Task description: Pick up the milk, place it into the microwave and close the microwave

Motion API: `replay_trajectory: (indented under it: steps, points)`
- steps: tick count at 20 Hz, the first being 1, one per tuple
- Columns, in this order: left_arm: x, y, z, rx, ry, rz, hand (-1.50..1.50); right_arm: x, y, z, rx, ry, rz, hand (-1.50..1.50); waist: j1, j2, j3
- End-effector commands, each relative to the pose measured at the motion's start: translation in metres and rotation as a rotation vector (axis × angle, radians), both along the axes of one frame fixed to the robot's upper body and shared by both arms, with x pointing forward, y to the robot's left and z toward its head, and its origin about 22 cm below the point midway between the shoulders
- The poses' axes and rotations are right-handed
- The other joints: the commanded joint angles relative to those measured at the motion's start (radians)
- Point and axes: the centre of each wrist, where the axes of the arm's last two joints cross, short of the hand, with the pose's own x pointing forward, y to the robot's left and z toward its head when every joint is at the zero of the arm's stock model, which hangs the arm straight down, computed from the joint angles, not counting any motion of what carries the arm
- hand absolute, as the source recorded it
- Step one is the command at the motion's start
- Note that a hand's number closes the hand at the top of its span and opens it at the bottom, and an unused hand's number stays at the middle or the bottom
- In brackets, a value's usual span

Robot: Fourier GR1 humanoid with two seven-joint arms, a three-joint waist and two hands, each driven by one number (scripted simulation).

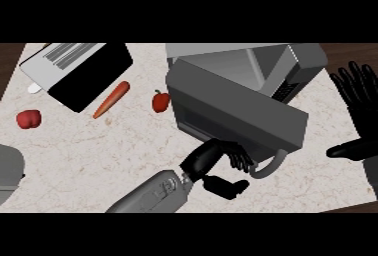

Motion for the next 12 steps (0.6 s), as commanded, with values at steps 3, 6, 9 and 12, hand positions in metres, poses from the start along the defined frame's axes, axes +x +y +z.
replay_trajectory:
  steps: [3, 6, 9, 12]
  points:
    - [0.012, -0.015, 0.028, -0.173, -0.028, 0.022, 1.5, 0.014, 0.02, 0.026, 0.026, -0.079, 0.17, -1.5, -0.072, 0.013, -0.003]
    - [0.023, -0.022, 0.046, -0.196, -0.049, 0.028, 1.5, 0.02, 0.023, 0.04, 0.004, -0.083, 0.211, -1.5, -0.09, 0.016, -0.001]
    - [0.035, -0.023, 0.051, -0.199, -0.072, 0.064, 1.5, 0.024, 0.025, 0.057, 0.0, -0.12, 0.227, -1.5, -0.129, 0.025, 0.0]
    - [0.044, -0.026, 0.062, -0.217, -0.074, 0.086, 1.5, 0.028, 0.023, 0.075, 0.001, -0.141, 0.223, -1.5, -0.155, 0.027, 0.0]
